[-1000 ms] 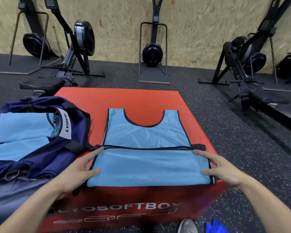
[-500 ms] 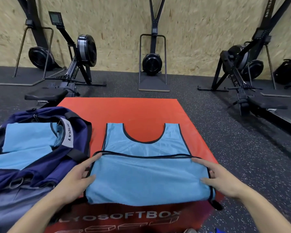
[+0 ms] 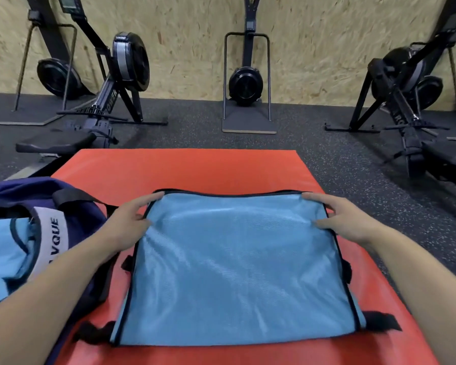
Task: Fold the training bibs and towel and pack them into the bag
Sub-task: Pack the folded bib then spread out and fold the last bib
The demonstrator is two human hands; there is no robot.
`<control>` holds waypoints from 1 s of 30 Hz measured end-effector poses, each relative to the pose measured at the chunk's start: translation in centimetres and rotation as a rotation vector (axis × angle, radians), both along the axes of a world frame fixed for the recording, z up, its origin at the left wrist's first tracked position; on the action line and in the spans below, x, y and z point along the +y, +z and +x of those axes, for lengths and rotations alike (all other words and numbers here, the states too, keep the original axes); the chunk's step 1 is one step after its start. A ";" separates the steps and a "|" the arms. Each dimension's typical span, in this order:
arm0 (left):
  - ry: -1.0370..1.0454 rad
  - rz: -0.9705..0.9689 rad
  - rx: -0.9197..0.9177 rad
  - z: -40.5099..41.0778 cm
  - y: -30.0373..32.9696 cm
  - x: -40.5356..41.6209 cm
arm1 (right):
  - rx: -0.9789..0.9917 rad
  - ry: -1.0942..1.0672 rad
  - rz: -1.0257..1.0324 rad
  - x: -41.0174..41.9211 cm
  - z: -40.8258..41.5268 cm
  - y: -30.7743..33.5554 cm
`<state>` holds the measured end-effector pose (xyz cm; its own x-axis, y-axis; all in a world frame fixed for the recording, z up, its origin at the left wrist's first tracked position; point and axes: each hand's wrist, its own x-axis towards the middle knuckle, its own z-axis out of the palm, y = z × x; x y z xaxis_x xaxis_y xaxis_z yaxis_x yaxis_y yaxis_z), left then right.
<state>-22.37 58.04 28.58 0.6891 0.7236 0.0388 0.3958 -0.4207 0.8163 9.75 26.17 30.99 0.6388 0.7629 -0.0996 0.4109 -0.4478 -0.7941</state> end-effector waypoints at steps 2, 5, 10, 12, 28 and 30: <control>0.048 0.084 0.095 1.1 -2.5 1.2 | 0.009 -0.028 -0.089 1.1 1.0 -2.3; 0.117 0.236 0.170 1.7 -4.6 1.6 | -0.075 -0.051 -0.207 1.9 1.6 -4.4; 0.029 0.695 0.229 3.3 -4.6 -0.3 | -0.563 -0.128 -0.225 4.3 -0.4 -4.7; -0.114 0.791 0.182 4.9 -4.7 -3.8 | -0.666 -0.017 -0.109 6.8 -3.7 -6.1; -0.091 0.621 0.570 2.7 -7.9 -2.1 | -0.696 -0.053 -0.468 4.8 -3.0 -9.7; -0.082 0.673 0.506 3.2 -7.4 -3.8 | -0.719 -0.027 -0.385 5.9 -5.5 -9.0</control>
<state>-19.20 54.28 21.19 0.7888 0.6036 0.1162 0.5932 -0.7970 0.1134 4.22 32.07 22.03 0.6643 0.7421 0.0895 0.7465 -0.6527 -0.1293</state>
